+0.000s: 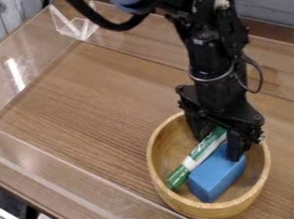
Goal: Remove the green marker from inside the brown bowl and put it on the table
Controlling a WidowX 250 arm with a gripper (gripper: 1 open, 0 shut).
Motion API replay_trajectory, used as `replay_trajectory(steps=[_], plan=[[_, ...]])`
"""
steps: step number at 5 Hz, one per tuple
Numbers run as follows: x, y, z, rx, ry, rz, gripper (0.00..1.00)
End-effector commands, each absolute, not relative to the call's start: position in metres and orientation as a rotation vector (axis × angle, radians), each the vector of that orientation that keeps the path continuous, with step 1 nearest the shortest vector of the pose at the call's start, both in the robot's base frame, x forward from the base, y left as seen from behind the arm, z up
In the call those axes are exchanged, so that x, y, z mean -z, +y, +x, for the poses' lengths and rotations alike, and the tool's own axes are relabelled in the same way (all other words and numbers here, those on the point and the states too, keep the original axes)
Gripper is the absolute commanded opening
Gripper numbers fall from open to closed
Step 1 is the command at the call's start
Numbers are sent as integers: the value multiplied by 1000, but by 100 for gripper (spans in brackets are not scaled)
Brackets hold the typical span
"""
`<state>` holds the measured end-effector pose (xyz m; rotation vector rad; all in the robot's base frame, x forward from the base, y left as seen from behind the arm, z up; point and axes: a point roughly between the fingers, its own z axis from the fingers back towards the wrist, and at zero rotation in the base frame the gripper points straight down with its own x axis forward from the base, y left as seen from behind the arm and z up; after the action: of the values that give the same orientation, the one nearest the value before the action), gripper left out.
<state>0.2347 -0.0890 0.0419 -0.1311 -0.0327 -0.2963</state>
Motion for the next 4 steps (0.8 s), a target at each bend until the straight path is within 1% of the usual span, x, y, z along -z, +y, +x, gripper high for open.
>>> replay_trajectory(steps=[1,4], plan=[[-16,-85,224,301,39,-110,0],[-23,-82,221,314,56,-103,0]])
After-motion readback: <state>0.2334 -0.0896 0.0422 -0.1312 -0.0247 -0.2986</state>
